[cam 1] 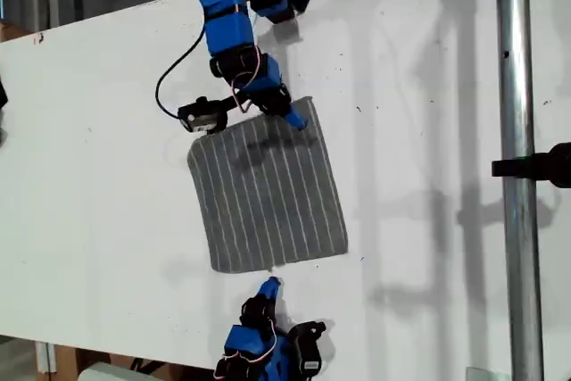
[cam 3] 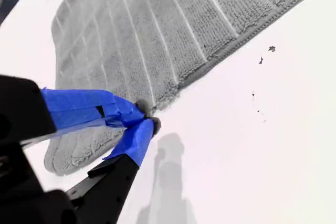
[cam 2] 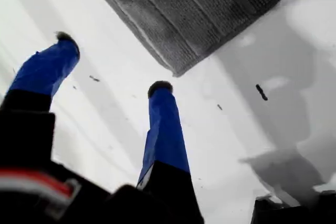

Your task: Grasp corners of a towel and fold twice.

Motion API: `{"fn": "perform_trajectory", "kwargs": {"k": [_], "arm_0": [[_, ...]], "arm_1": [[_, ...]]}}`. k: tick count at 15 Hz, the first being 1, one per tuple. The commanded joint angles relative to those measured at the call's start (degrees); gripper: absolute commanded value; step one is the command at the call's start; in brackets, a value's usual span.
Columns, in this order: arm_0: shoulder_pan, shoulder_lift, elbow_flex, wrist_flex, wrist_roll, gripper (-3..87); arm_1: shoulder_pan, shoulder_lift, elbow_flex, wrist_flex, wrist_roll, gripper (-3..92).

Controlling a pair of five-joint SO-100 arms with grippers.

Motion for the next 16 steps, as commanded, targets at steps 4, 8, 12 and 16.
{"fn": "perform_trajectory", "kwargs": {"k": [4, 8, 12, 16], "arm_0": [[1.58, 0.26, 0.18, -0.26, -1.05, -0.1], [1.76, 0.26, 0.18, -0.26, -0.79, -0.1], [1.76, 0.26, 0.26, -0.26, -1.23, -0.1], [1.23, 0.18, 0.26, -0.26, -1.67, -0.1]], "arm_1": [[3.87, -4.04, 5.1, -5.45, 0.62, 31.3], [1.32, -9.32, 5.89, -8.35, 3.78, 30.7], [-1.49, -15.91, 3.87, -10.28, 5.36, 28.2], [-2.37, -20.48, 1.58, -10.37, 5.27, 16.1]]}}
